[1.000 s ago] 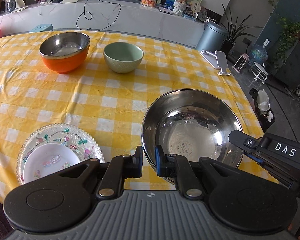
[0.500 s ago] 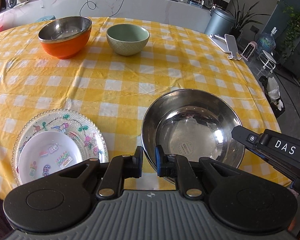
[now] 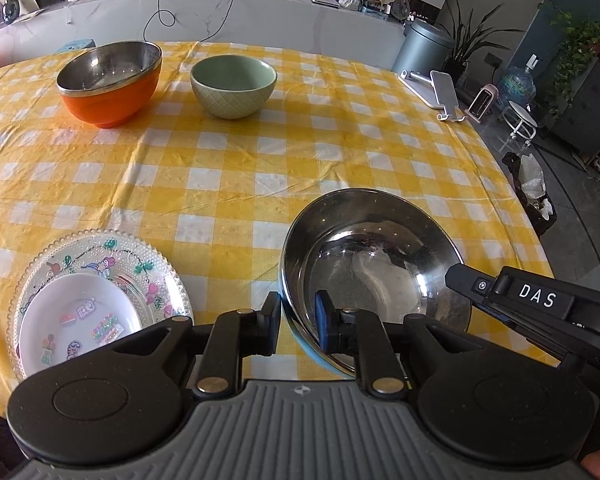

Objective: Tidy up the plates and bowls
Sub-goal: 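Lift the blue steel bowl and carry it toward the orange steel bowl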

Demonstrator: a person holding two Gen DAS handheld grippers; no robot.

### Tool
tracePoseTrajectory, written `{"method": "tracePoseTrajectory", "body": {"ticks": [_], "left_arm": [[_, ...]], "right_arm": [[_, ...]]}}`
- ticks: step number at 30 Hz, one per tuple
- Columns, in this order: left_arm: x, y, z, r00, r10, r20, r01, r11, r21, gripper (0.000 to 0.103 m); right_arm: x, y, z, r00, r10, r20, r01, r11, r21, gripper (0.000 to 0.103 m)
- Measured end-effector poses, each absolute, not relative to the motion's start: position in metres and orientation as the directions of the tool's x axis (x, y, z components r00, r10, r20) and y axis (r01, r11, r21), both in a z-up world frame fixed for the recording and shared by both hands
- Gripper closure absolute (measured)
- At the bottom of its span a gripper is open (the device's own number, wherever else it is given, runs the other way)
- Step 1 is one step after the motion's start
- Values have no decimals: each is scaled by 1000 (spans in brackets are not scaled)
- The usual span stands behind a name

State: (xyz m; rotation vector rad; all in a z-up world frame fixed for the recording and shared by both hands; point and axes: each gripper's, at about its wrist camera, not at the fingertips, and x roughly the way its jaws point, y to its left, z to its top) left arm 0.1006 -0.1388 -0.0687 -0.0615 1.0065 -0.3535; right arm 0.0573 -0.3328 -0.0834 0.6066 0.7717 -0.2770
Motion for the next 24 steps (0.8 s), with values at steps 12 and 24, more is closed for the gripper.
{"method": "tracePoseTrajectory", "body": {"ticks": [12,24], "left_arm": [[96,-130,-50,509,-367,-778,283,925,-252,57],[96,-94,-20,605,-369,-706,261,929,-263,48]], "right_arm": [[51,-323,-63,725,-79,-684,432,826,362,58],[44,-299,-27,794,-137,-593,383,870,311,33]]}}
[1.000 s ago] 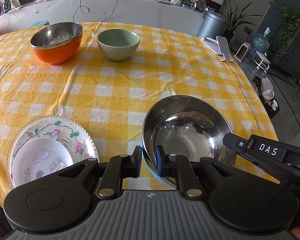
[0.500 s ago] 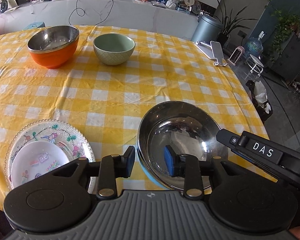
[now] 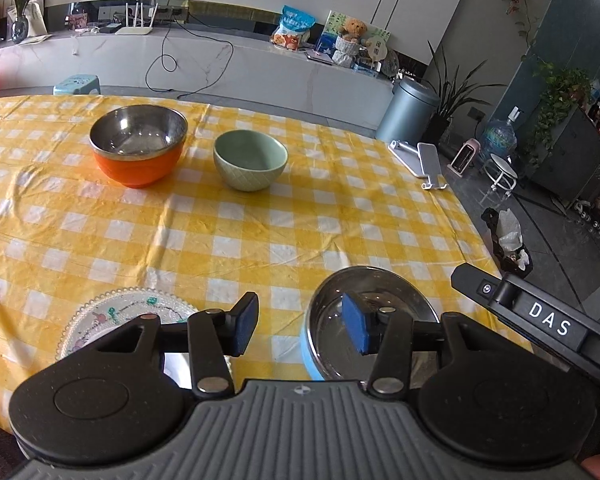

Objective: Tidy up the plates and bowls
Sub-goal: 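Lift the blue steel bowl and carry it toward the orange steel bowl, then lower the blue steel bowl into the orange steel bowl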

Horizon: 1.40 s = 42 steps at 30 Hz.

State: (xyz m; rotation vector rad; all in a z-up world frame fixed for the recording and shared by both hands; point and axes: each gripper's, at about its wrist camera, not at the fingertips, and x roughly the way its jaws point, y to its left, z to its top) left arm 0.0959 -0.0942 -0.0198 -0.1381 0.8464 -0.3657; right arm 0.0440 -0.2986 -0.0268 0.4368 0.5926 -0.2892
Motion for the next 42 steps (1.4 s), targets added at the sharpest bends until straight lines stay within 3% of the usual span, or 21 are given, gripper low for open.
{"method": "tracePoseTrajectory", "body": {"ticks": [12,25,31,42], "left_arm": [[109,-25,-12,697,-256,-669,135,964,-228,42],[137,46,-25,718,-263,-644,31,937,-348,35],[161,59,-32,709,-285,-644,15,920,-392,35],[230,64,-40,681,-262,-683,-25,925,-380,41]], "right_arm": [[65,-237,-14,826,-70,-559,259,928,267,20],[116,-185,-23,811,18,-585,177,945,274,13],[151,-172,-33,775,77,-627,165,933,319,20],[228,-149,-46,721,109,-685,144,943,300,44]]}}
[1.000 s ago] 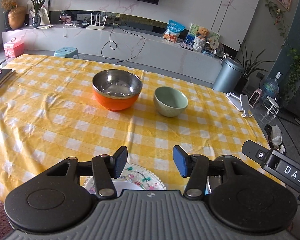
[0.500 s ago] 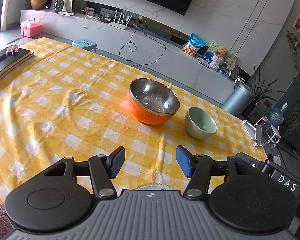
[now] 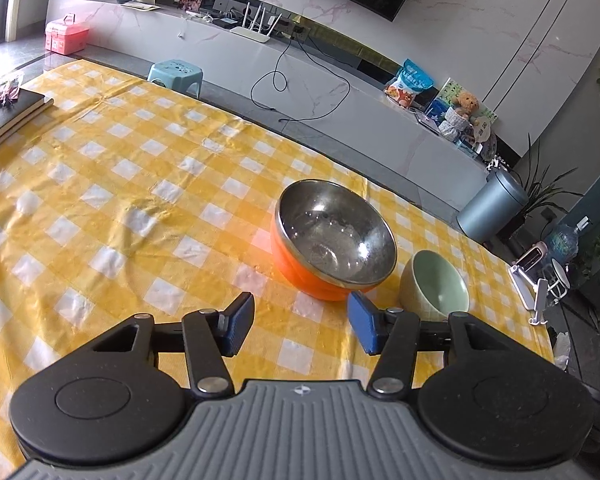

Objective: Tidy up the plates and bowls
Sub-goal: 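Lower the blue steel bowl into the orange steel bowl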

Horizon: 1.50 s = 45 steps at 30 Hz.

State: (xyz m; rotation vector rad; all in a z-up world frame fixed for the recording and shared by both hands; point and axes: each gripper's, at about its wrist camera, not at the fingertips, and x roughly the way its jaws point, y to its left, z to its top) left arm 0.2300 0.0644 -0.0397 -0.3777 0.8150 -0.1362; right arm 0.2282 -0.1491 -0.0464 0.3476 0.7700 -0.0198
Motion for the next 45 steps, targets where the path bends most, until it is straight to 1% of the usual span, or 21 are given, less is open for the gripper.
{"method": "tracePoseTrajectory", "body": {"ticks": [4,6,8,11,13,15,20,24,26,29,31,32,38,45], "left_arm": [[253,63,-46,685,-245,-686,-39,928,-370,47],[262,61,-49,689,-247,-681,-26,931,-365,50],[274,58,-51,694,-239,-679,-17,938,-347,57],[288,54,-55,688,-216,-693,-23,948,-318,61],[296,52,-60,686,-201,-700,-16,957,-290,63],[301,50,-64,685,-194,-702,-6,963,-271,64],[312,46,-75,686,-182,-704,7,970,-244,70],[319,46,-80,686,-169,-707,1,973,-231,74],[321,45,-81,687,-170,-706,7,974,-228,81],[323,45,-81,688,-176,-704,10,972,-234,88],[323,45,-81,689,-175,-703,12,973,-230,88],[323,44,-82,690,-173,-703,14,974,-225,88],[316,40,-78,677,-155,-719,18,981,-195,90],[289,46,-70,630,-191,-752,22,973,-229,90]], "right_arm": [[253,-144,-52,713,126,-689,159,929,334,48],[265,-140,-55,707,134,-695,160,926,342,53],[277,-136,-59,700,127,-703,167,927,335,55],[293,-132,-64,691,106,-715,182,932,314,56],[302,-128,-68,684,98,-723,190,933,306,58],[312,-126,-72,673,98,-733,196,932,305,66],[324,-121,-84,667,83,-741,209,933,293,73],[333,-117,-91,664,69,-745,221,933,283,75],[337,-116,-92,664,66,-745,219,936,277,78],[339,-113,-94,669,54,-742,215,941,262,80],[340,-111,-94,673,59,-737,200,945,258,85],[339,-111,-94,672,61,-738,196,946,257,89],[336,-111,-91,649,53,-759,204,949,241,92],[311,-121,-85,607,86,-790,211,941,264,93]]}}
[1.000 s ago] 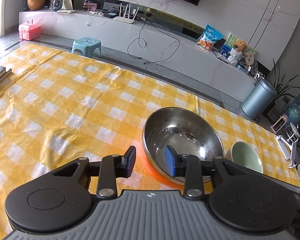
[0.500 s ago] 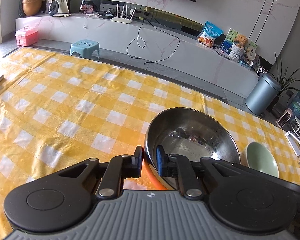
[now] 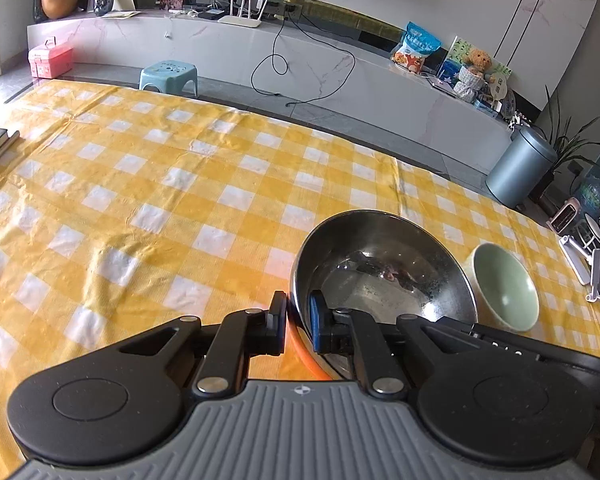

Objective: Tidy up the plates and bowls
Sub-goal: 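Lower the blue steel bowl into the orange steel bowl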

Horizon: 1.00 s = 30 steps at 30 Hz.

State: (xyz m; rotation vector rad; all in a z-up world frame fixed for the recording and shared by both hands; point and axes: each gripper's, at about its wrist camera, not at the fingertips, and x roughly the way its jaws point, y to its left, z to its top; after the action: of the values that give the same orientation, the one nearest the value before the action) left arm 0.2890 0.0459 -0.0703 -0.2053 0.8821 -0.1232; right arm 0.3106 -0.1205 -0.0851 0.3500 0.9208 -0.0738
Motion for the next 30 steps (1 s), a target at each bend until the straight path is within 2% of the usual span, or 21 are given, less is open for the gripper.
{"method": "tracePoseTrajectory", "body": {"ticks": [12,19,24,30], "left_arm": [[210,56,-30,614,-174,-770,7,977,-215,91],[168,51,3,647,-191,-738,24,973,-230,91],[142,23,22,674,-198,-711,80,977,-197,91],[118,-12,39,687,-270,-675,169,962,-213,90]], "right_arm": [[233,-121,-50,605,151,-782,186,928,323,94],[179,-135,-24,642,176,-746,190,907,377,94],[142,-156,-1,702,144,-698,211,893,397,94],[102,-198,21,759,89,-645,258,869,423,94]]}}
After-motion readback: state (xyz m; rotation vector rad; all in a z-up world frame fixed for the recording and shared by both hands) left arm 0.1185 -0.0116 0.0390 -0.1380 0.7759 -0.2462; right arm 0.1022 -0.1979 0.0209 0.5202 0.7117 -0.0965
